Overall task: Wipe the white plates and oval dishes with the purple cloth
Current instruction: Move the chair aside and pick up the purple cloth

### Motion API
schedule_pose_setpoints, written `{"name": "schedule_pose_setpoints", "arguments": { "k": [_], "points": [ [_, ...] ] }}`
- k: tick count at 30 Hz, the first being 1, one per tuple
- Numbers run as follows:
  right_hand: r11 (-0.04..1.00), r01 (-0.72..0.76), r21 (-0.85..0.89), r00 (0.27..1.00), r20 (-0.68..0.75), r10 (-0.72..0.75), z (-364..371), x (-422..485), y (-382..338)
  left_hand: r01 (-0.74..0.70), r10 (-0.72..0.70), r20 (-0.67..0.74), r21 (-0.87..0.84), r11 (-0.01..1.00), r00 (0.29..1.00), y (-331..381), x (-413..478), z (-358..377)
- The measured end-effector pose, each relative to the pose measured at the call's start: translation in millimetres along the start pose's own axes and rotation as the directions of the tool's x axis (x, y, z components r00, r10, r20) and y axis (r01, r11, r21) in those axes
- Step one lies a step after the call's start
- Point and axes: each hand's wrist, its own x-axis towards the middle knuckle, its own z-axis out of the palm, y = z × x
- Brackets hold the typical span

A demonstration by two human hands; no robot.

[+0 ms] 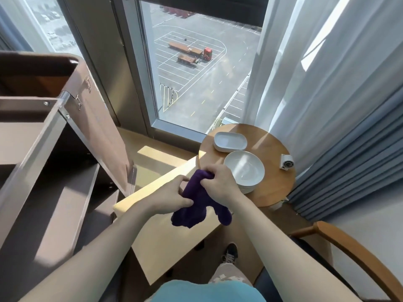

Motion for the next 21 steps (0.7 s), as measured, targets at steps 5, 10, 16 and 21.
{"name": "schedule_pose_setpoints", "arguments": {
  "k": [5, 10, 16, 21],
  "points": [
    [1.0, 0.012, -0.029, 0.992, 0.125, -0.008, -46.7, 31.1, 42.0, -0.029, 0.032, 0.073, -0.044, 0.999, 0.997, 37.4, 43.2, 22.5],
    [1.0, 0.01, 0.011, 0.986, 0.165, -0.012, -90.7, 60.6, 88.9, 0.031, -0.031, 0.013, -0.015, 0.999, 0.999, 66.4, 92.9, 56.7],
    [0.995, -0.078, 0.054, 0.954, 0.294, 0.059, -122.3, 90.2, 146.4, 0.132, -0.102, -0.295, 0.085, 0.988, 0.95, 72.4, 133.3, 96.4],
    [0.992, -0.075, 0.102, 0.933, 0.359, 0.034, -116.4, 101.1, 161.6, 0.15, -0.141, -0.32, 0.001, 0.989, 0.937, 65.1, 126.9, 117.7]
  ]
}}
